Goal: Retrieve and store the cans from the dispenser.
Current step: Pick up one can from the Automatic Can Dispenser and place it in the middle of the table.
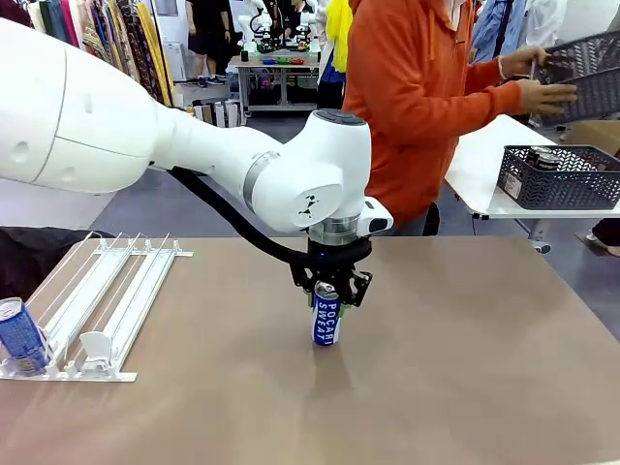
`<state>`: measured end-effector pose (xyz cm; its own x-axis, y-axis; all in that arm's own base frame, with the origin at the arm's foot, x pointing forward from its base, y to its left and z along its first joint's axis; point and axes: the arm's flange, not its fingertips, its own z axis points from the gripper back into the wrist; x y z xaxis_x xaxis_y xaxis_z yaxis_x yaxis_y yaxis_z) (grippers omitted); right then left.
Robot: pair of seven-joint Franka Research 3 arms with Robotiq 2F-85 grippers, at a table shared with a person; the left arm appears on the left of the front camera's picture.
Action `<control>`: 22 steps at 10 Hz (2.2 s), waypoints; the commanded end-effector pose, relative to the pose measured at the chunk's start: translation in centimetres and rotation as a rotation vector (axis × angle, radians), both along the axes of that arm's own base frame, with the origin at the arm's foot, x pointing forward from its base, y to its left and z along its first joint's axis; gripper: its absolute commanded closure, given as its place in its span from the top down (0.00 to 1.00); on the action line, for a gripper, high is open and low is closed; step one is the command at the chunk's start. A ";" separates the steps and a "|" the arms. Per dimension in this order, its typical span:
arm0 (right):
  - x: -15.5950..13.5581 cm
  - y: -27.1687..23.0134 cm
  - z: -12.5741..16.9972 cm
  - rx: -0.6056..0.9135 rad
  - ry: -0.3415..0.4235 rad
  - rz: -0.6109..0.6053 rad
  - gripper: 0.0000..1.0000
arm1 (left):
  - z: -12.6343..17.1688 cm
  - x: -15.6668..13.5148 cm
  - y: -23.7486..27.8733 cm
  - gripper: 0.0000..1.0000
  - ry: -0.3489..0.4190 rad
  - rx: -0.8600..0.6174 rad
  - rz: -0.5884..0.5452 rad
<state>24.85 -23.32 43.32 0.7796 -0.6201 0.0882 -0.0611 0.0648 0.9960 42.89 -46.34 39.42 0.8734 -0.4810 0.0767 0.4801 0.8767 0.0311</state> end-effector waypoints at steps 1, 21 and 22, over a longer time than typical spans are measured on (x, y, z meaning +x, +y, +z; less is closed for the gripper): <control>0.1 -0.2 0.4 0.013 -0.017 -0.007 1.00 | 0.7 0.1 0.4 0.18 0.010 -0.025 0.029; 0.1 -0.2 0.4 0.013 -0.017 -0.007 1.00 | 12.0 -16.5 62.8 1.00 0.156 -1.113 0.489; 0.1 -0.2 0.4 0.013 -0.017 -0.007 1.00 | 12.0 -16.5 62.8 1.00 0.156 -1.113 0.489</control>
